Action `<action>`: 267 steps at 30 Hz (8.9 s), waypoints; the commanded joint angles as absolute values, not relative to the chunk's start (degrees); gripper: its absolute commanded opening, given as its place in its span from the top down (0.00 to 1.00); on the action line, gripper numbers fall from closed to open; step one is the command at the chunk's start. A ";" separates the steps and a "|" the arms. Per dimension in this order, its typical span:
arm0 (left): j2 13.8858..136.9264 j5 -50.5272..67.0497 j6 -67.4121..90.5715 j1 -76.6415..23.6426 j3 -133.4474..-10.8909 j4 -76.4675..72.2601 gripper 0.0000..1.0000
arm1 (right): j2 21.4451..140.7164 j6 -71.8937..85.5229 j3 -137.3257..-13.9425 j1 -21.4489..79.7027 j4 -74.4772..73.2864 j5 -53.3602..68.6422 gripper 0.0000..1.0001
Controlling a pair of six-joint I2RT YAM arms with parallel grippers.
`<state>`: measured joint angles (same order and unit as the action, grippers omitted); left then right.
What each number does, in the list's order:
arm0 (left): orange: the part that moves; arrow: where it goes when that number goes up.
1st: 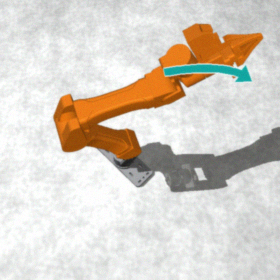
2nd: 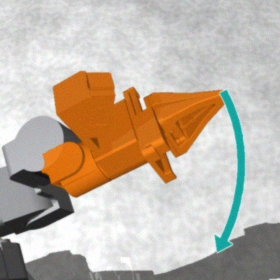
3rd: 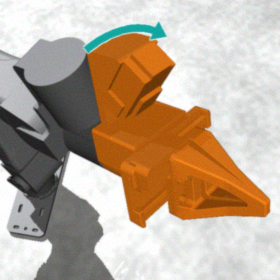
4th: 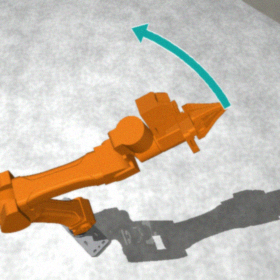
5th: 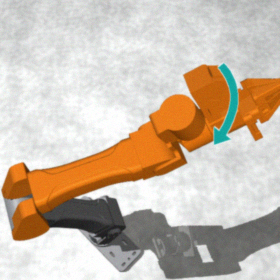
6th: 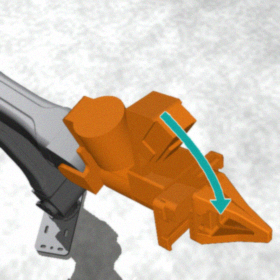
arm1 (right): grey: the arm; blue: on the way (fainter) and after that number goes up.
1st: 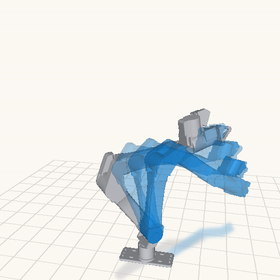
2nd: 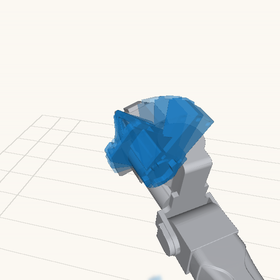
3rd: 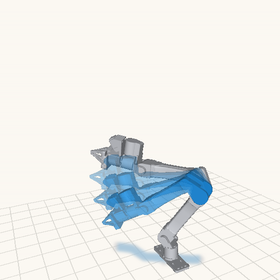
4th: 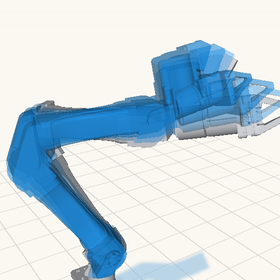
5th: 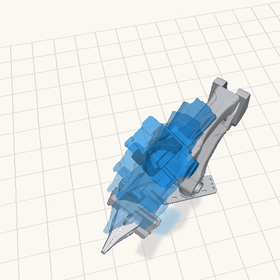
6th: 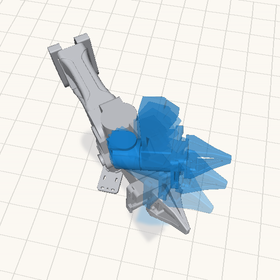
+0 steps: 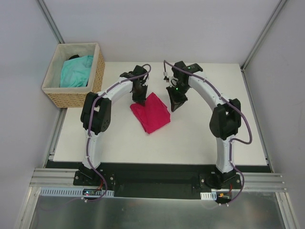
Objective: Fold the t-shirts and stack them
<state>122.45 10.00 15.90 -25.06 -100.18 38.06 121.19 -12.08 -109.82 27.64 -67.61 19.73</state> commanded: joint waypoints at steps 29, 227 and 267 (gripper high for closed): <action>112.06 37.70 21.35 -24.87 -105.90 70.48 1.00 | 119.09 -10.02 -113.38 27.16 -73.38 23.12 0.99; 116.65 16.90 17.23 -30.33 -121.12 59.24 1.00 | 115.23 -12.12 -111.72 26.37 -68.05 15.81 0.99; 106.26 15.73 14.06 -22.15 -108.01 48.95 0.62 | 131.14 -14.05 -122.35 29.09 -63.46 29.43 0.79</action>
<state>104.99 14.52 15.66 -22.13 -104.88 48.27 132.84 -12.05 -120.66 29.06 -63.35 23.70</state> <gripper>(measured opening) 0.386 0.335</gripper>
